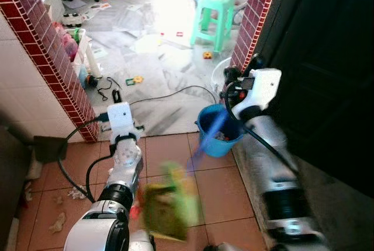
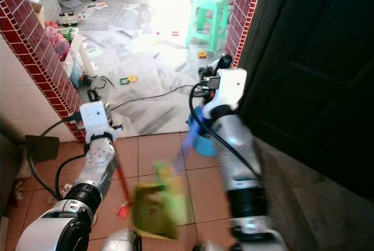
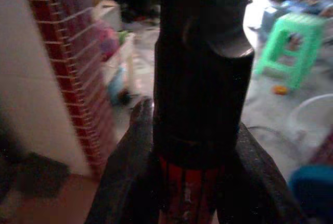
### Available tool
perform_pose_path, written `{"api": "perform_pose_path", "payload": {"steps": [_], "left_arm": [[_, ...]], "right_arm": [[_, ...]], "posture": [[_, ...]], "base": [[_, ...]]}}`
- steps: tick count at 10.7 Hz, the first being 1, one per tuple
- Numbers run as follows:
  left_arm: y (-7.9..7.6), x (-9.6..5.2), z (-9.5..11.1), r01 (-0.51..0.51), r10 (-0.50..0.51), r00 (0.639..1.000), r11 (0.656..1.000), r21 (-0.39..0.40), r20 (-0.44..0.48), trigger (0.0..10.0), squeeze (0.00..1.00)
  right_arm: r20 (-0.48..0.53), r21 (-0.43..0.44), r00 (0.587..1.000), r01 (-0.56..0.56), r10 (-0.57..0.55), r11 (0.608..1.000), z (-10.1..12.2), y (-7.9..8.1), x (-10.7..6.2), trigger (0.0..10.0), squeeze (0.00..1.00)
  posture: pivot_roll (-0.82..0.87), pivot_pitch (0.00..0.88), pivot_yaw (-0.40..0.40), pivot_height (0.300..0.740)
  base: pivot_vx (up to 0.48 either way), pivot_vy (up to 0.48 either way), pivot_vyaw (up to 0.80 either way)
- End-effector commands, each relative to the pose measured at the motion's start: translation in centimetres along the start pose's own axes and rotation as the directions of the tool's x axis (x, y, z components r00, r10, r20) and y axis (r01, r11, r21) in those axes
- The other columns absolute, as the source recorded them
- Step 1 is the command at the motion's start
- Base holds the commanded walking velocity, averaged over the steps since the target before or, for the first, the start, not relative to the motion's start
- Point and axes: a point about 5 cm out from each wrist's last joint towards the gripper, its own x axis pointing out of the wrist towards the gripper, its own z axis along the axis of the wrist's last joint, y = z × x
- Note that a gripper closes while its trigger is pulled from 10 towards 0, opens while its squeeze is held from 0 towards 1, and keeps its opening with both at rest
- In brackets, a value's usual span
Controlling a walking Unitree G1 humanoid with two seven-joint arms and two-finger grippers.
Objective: Sweep floor
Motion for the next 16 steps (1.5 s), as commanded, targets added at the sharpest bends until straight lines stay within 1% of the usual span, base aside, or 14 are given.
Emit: {"api": "perform_pose_path", "payload": {"steps": [1, 2, 3, 4, 5, 6, 7, 8, 9, 10, 11, 13, 15, 16], "left_arm": [[0.1, 0.6, 1.8, 0.040, -0.037, 0.997, 0.999, -0.038, 0.067, 10.0, 0.00], [1.0, 0.7, 2.5, 0.046, -0.044, 0.994, 0.999, -0.023, 0.102, 10.0, 0.00], [1.9, 0.6, 2.6, 0.037, -0.035, 0.994, 0.999, -0.012, 0.103, 10.0, 0.00], [3.2, 0.2, 2.5, 0.060, -0.058, 0.994, 0.998, -0.012, 0.094, 10.0, 0.00], [4.3, -0.4, 2.6, 0.065, -0.063, 0.993, 0.998, -0.017, 0.095, 10.0, 0.00], [5.1, -1.2, 2.5, 0.084, -0.082, 0.992, 0.996, -0.025, 0.100, 10.0, 0.00], [5.3, -1.6, 2.3, 0.085, -0.080, 0.993, 0.995, -0.056, 0.084, 10.0, 0.00], [5.7, -2.8, 2.0, 0.092, -0.086, 0.994, 0.991, -0.095, 0.074, 10.0, 0.00], [5.6, -3.5, 1.9, 0.142, -0.136, 0.988, 0.986, -0.090, 0.068, 10.0, 0.00], [5.7, -4.2, 1.9, 0.178, -0.173, 0.983, 0.981, -0.077, 0.068, 10.0, 0.00], [5.7, -5.2, 1.7, 0.217, -0.214, 0.975, 0.975, -0.041, 0.061, 10.0, 0.00], [5.6, -6.2, 1.4, 0.253, -0.252, 0.967, 0.967, -0.022, 0.042, 10.0, 0.00], [6.1, -7.9, 1.1, 0.254, -0.254, 0.967, 0.965, -0.065, 0.008, 10.0, 0.00], [6.6, -8.8, 0.5, 0.233, -0.236, 0.972, 0.969, -0.084, -0.021, 10.0, 0.00]], "right_arm": [[0.082, -0.071, 0.996, -0.035, 0.040, 0.997, 2.6, -0.2, 0.4, 10.0, 0.00], [0.098, -0.124, 0.991, -0.079, 0.091, 0.989, 3.8, -0.6, 0.6, 10.0, 0.00], [0.094, -0.169, 0.984, -0.134, 0.152, 0.976, 4.0, -0.6, 0.5, 10.0, 0.00], [0.045, -0.205, 0.973, -0.214, 0.227, 0.955, 3.3, -0.4, -0.3, 10.0, 0.00], [-0.006, -0.242, 0.960, -0.273, 0.280, 0.931, 2.1, 0.0, -1.6, 10.0, 0.00], [-0.062, -0.270, 0.949, -0.314, 0.309, 0.910, 0.3, 0.4, -3.6, 10.0, 0.00], [-0.072, -0.266, 0.954, -0.301, 0.293, 0.916, -0.3, 0.3, -4.3, 10.0, 0.00], [-0.034, -0.214, 0.992, -0.127, 0.123, 0.969, -1.3, -0.6, -4.4, 10.0, 0.00], [-0.017, -0.224, 0.999, -0.035, 0.033, 0.974, -1.6, -1.4, -4.6, 10.0, 0.00], [-0.036, -0.222, 0.995, 0.081, -0.091, 0.972, -2.3, -3.1, -5.4, 10.0, 0.00], [-0.063, -0.229, 0.975, 0.192, -0.211, 0.954, -3.0, -5.3, -7.0, 10.0, 0.00], [-0.132, -0.202, 0.962, 0.210, -0.239, 0.957, -4.2, -6.2, -8.6, 10.0, 0.00], [-0.152, -0.191, 0.972, 0.147, -0.178, 0.970, -4.7, -5.2, -9.1, 10.0, 0.00], [-0.154, -0.181, 0.968, 0.167, -0.196, 0.969, -4.9, -5.0, -8.8, 10.0, 0.00]], "posture": [[-0.08, 0.031, -0.001, 0.740], [-0.09, 0.033, -0.005, 0.740], [-0.08, 0.026, 0.011, 0.740], [-0.08, 0.015, 0.042, 0.740], [-0.08, 0.000, 0.070, 0.740], [-0.08, 0.000, 0.074, 0.740], [-0.08, 0.000, 0.070, 0.740], [-0.06, 0.000, 0.047, 0.740], [-0.06, 0.000, 0.041, 0.740], [-0.06, 0.000, 0.026, 0.740], [-0.07, 0.000, 0.002, 0.740], [-0.07, 0.000, -0.046, 0.740], [-0.08, 0.000, -0.025, 0.740], [-0.07, 0.000, -0.012, 0.740]], "base": [[0.000, 0.000, 0.00], [0.000, 0.000, 0.00], [0.000, 0.000, 0.00], [0.000, 0.000, 0.00], [0.000, 0.000, 0.00], [0.000, 0.000, 0.00], [0.000, 0.000, 0.00], [0.000, 0.000, 0.00], [0.000, 0.000, 0.00], [0.000, 0.000, 0.00], [0.000, 0.000, 0.00], [0.000, 0.000, 0.00], [0.000, 0.000, 0.00], [0.000, 0.000, 0.00]]}}
